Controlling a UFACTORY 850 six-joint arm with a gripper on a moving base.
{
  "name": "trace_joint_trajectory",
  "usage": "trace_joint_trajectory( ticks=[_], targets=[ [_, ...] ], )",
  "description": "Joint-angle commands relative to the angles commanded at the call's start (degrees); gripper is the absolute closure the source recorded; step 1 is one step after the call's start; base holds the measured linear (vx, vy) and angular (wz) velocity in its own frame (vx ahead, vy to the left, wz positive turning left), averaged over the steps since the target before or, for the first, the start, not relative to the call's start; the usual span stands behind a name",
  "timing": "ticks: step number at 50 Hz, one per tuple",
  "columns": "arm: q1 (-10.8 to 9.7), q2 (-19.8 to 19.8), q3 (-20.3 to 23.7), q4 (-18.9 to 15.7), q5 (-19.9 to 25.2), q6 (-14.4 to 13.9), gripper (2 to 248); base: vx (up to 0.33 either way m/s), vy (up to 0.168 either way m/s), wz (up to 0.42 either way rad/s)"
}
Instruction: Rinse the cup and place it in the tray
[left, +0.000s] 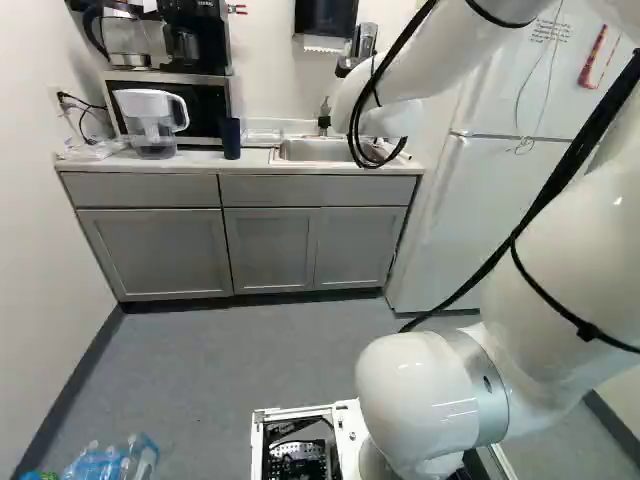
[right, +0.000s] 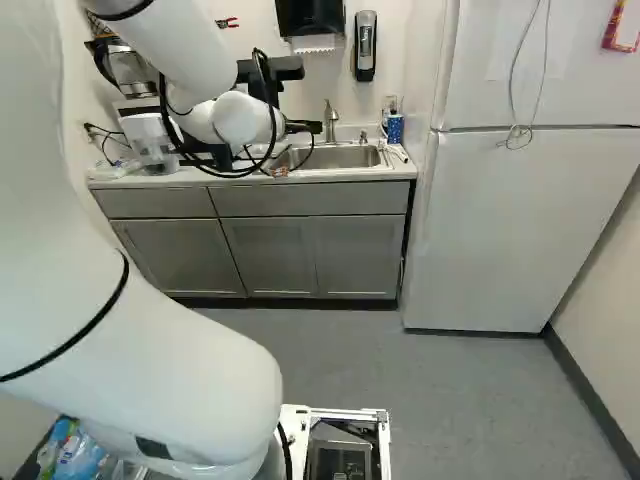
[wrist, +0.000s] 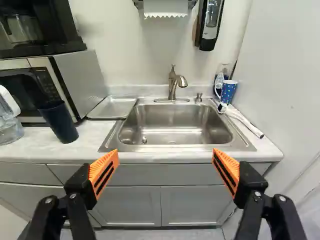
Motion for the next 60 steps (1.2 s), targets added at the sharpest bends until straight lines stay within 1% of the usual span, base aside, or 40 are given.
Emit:
trace_joint_trajectory(
  ticks=[46, 60],
  targets=[
    [0.00, 0.43, -5.11, 0.00, -3.07, 0.00, 3, 0.000, 0.000, 0.000],
    [0.00, 0.62, -5.41, 0.00, -3.07, 0.00, 3, 0.000, 0.000, 0.000]
  ],
)
